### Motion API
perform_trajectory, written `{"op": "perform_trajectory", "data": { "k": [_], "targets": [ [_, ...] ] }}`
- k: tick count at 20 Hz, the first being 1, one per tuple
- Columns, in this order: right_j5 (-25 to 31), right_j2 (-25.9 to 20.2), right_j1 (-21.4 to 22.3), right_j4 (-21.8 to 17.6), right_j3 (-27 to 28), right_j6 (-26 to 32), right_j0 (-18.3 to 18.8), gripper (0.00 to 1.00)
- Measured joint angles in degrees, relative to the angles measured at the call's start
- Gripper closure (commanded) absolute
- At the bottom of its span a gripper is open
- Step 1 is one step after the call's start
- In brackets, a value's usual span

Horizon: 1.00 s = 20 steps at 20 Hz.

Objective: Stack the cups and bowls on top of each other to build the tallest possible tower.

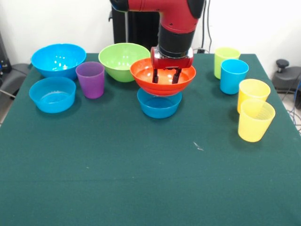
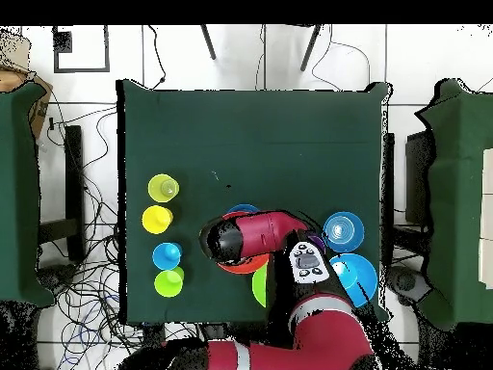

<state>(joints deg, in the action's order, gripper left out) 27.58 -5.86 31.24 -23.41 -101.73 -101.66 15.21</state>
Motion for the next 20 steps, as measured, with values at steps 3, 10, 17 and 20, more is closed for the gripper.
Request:
{"op": "perform_trajectory", "data": {
  "k": [3, 10, 17, 20],
  "targets": [
    [0.0, 0.2, -0.1, 0.4, 0.3, 0.0, -0.2, 0.00],
    [0.0, 0.3, -0.3, 1.5, 1.5, 0.0, -0.8, 0.00],
    [-0.1, 0.5, -1.1, 3.1, 4.1, 0.0, -1.8, 0.00],
    [-0.2, 0.5, -1.3, 3.2, 4.8, 0.0, -2.0, 0.00]
  ]
}}
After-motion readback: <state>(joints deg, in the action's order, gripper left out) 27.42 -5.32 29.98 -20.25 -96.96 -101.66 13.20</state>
